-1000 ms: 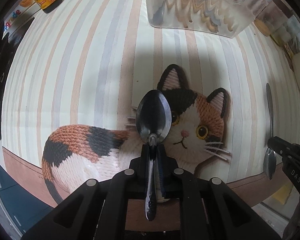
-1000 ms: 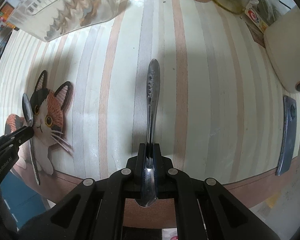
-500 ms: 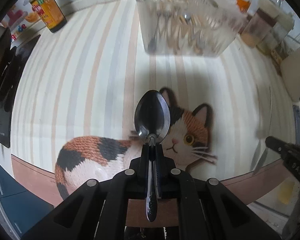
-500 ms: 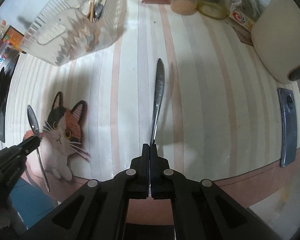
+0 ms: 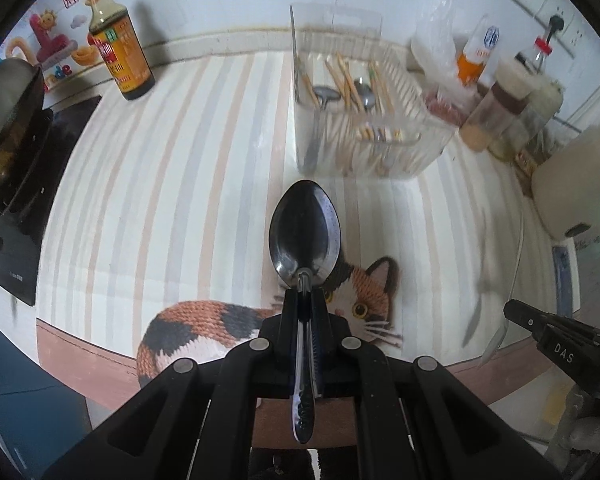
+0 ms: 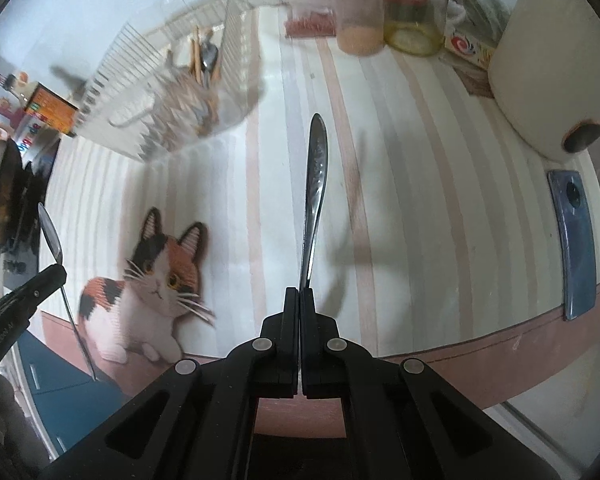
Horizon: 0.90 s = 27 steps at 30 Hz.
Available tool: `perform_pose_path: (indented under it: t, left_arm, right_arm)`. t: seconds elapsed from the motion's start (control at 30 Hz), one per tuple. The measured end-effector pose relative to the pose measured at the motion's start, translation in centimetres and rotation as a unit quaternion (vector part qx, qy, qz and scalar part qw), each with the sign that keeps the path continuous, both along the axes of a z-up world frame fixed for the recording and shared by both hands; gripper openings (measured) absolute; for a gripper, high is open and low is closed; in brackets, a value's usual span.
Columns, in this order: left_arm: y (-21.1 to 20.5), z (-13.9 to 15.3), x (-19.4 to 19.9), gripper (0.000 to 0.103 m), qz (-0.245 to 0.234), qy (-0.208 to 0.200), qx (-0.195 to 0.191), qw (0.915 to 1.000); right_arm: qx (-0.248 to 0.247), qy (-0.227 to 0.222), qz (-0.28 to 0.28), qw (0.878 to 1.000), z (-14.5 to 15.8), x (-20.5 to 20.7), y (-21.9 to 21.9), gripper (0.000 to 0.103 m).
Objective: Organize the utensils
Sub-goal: 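Carry both spoons to the clear basket and lower them inside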
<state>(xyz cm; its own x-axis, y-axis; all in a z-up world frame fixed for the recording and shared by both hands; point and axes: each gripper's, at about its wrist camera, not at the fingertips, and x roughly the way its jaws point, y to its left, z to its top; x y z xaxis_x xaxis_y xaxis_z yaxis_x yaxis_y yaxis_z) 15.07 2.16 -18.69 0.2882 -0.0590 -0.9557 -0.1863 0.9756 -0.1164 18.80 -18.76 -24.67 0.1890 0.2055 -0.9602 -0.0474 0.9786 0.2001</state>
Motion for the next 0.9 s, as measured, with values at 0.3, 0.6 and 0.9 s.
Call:
perform_pose_path:
  t: [0.3,0.6,0.9]
  left_arm:
    - [1.4,5.0,2.3,0.004,0.005,-0.055,-0.001,0.9984]
    - [1.2,9.4,6.2,0.004,-0.004,-0.11,0.001,0.994]
    - [0.7,10.3,11.1,0.004,-0.01,-0.121,0.0,0.9926]
  right_arm:
    - [0.027,-0.044,0.001,0.999,4.8,2.5,0.5,0.0]
    - [0.045,-0.092,0.015,0.995,10.0,6.7,1.8,0.0]
    - [0.056,-0.118,0.034,0.991,12.7,12.5,4.5,0.0]
